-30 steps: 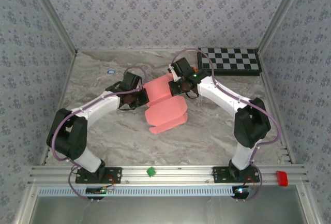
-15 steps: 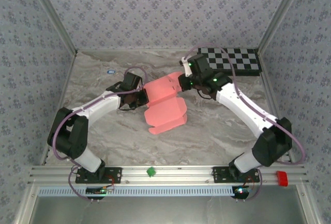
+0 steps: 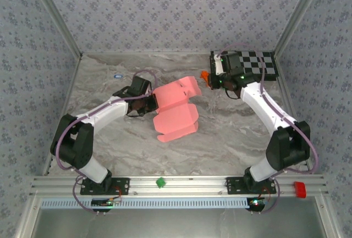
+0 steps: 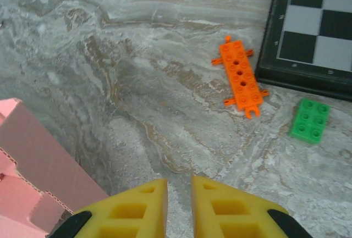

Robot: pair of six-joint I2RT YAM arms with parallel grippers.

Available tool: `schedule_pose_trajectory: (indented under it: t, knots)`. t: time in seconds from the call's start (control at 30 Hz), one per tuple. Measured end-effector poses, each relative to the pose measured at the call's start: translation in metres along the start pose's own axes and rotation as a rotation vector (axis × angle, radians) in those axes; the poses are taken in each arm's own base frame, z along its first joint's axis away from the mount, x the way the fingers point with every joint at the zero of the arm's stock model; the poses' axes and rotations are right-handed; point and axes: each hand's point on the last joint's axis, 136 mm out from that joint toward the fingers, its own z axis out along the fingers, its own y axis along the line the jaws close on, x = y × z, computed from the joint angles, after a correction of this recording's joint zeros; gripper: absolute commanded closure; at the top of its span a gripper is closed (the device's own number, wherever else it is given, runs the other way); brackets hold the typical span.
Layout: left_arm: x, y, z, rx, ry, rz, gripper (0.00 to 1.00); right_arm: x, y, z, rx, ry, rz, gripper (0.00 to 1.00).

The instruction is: Fold the paper box

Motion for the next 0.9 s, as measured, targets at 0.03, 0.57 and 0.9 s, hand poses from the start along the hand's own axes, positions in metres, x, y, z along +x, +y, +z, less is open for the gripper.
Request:
schedule_pose_trajectory:
  t: [0.03, 0.57, 0.9]
  knots:
    - [0.000, 0.000, 0.000, 0.001, 0.000, 0.002, 1.00, 0.001, 0.000, 0.004, -0.011, 0.006, -0.002, 0.80]
    - [0.001, -0.001, 0.000, 0.006, 0.005, 0.006, 1.00, 0.020, 0.029, 0.047, -0.184, 0.103, -0.070, 0.80]
    - [0.001, -0.002, 0.000, 0.006, 0.005, 0.006, 1.00, 0.023, 0.052, 0.043, -0.288, 0.107, -0.120, 0.82]
